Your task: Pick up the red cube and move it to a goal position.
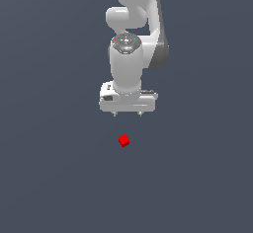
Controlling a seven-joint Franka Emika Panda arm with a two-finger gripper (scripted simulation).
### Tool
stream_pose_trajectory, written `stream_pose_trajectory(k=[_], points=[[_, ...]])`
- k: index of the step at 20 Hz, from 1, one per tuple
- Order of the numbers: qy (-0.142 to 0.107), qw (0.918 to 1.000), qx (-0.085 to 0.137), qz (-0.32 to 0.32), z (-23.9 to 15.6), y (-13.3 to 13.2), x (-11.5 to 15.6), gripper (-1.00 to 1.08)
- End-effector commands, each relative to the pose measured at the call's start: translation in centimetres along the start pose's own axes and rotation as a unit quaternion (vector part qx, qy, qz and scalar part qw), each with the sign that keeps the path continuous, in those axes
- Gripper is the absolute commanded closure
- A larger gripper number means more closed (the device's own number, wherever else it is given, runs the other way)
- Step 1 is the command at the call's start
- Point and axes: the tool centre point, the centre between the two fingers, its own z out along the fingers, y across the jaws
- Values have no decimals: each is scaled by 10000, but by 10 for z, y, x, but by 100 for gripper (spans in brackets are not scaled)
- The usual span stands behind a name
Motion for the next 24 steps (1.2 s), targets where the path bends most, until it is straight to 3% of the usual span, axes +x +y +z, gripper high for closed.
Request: stream_pose_trajectory(k=[1, 15, 24], points=[[0, 10000, 0, 0, 0, 0, 0, -92], [-16, 9979, -13, -643, 39, 7, 9, -92], [-40, 9853, -39, -1710, 105, 15, 26, -92]])
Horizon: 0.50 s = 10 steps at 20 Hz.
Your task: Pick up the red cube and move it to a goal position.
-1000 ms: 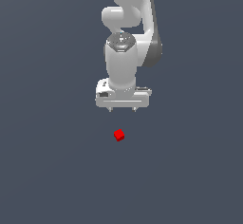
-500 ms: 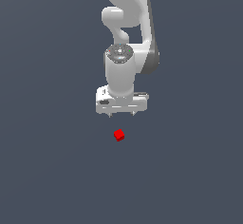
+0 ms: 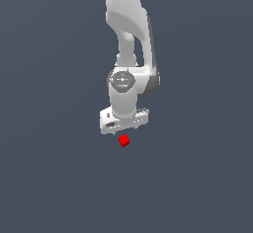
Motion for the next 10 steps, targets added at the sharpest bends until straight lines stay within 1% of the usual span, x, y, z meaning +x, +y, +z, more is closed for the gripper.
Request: stream_pose_trajectory(k=[1, 6, 10], points=[[-4, 9995, -7, -306, 18, 3, 4, -92], [-16, 9970, -24, -772, 47, 7, 12, -92], [-23, 9948, -34, -1015, 61, 10, 16, -92]])
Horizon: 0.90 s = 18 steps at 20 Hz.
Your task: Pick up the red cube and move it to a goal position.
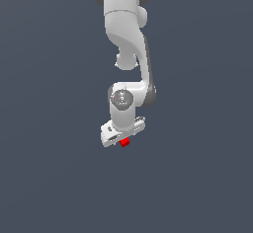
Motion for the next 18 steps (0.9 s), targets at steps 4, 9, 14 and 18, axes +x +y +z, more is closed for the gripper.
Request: stream_pose_trajectory(k=[4, 9, 14, 18], points=[[-1, 9998, -13, -218, 12, 2, 4, -92], [-2, 9997, -15, -226, 12, 3, 5, 108], [-2, 9997, -15, -226, 12, 3, 5, 108], [-2, 9997, -15, -226, 12, 3, 5, 108]])
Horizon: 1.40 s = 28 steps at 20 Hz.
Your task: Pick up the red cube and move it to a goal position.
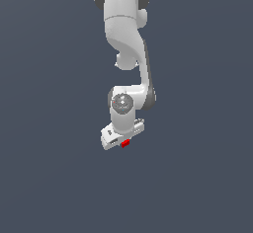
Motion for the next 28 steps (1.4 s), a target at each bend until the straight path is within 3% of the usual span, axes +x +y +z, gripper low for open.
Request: stream_pose_trajectory(k=[1, 8, 14, 28], points=[[2, 10000, -1, -1, 0, 0, 0, 108], [2, 10000, -1, -1, -14, -2, 0, 108], [2, 10000, -1, -1, -49, -8, 0, 108], [-1, 10000, -4, -8, -204, -33, 2, 108]])
